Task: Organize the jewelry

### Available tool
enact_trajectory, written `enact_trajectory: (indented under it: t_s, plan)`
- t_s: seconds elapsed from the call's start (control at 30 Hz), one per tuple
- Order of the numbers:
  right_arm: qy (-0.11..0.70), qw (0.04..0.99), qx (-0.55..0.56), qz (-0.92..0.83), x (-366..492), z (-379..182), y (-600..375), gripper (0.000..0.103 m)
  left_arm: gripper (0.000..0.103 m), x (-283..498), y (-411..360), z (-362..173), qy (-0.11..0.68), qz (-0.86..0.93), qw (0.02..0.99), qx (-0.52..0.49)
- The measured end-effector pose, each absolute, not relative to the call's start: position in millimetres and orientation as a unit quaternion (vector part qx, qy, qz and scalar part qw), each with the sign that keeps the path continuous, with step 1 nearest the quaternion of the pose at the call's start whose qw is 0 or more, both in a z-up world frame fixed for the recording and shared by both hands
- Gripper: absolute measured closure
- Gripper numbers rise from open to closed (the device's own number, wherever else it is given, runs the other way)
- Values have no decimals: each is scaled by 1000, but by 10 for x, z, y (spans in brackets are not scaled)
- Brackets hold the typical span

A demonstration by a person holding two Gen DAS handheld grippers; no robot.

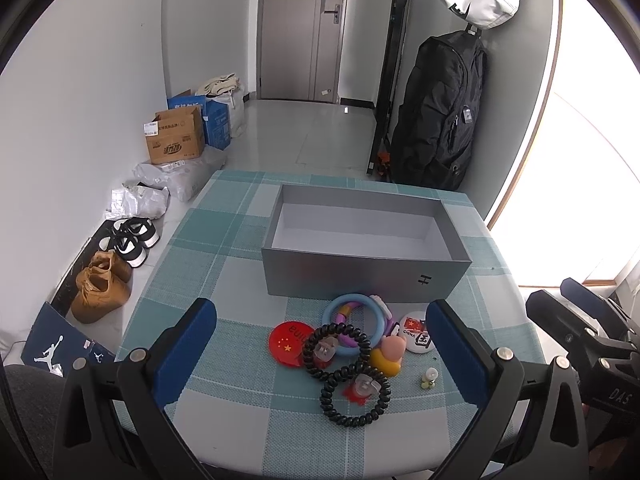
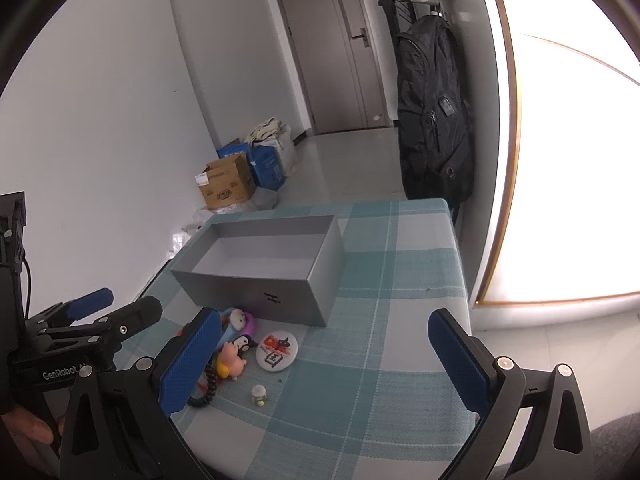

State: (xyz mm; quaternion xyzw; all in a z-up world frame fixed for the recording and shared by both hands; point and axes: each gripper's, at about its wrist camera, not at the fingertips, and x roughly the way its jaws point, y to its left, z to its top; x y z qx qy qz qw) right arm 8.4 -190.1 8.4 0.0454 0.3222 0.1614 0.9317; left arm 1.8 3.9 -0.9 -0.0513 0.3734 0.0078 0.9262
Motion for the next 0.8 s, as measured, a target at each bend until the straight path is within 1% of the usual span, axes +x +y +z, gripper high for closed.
enact_trajectory:
  t_s: [0.8]
  plan:
    - [322,932,39,164,83,89,-1874,0,1,-26,29,-34,374,7,926,-50]
